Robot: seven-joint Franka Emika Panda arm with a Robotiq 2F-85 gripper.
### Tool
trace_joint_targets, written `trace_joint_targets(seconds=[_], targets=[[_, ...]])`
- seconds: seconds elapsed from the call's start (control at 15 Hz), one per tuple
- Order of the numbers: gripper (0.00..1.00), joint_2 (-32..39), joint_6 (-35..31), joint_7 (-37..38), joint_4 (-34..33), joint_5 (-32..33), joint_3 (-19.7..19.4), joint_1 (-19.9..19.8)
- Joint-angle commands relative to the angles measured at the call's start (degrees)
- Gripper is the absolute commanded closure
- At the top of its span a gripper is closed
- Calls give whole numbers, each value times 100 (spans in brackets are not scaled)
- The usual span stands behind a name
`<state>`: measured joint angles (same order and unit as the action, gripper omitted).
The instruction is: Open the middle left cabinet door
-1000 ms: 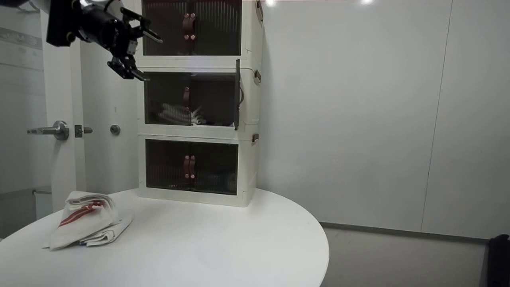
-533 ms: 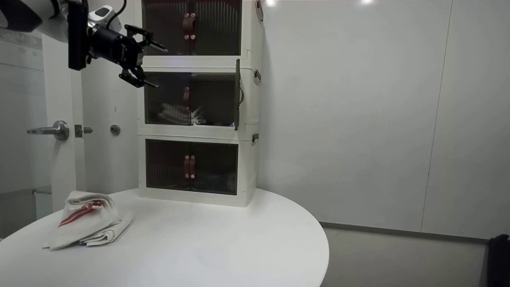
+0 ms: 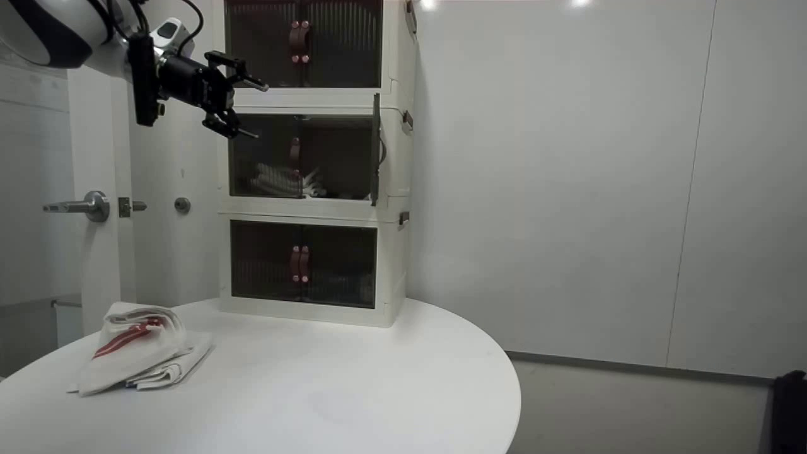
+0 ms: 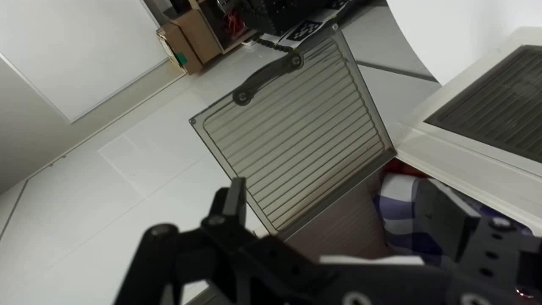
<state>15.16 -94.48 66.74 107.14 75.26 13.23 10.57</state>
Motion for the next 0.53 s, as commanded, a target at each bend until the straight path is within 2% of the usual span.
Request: trace_joint_targets(seconds=[0.0,0.47], targets=[[0,496,-74,80,-711,185,-168,129],[0,961,-624,-63,-1422,193,-253,184]])
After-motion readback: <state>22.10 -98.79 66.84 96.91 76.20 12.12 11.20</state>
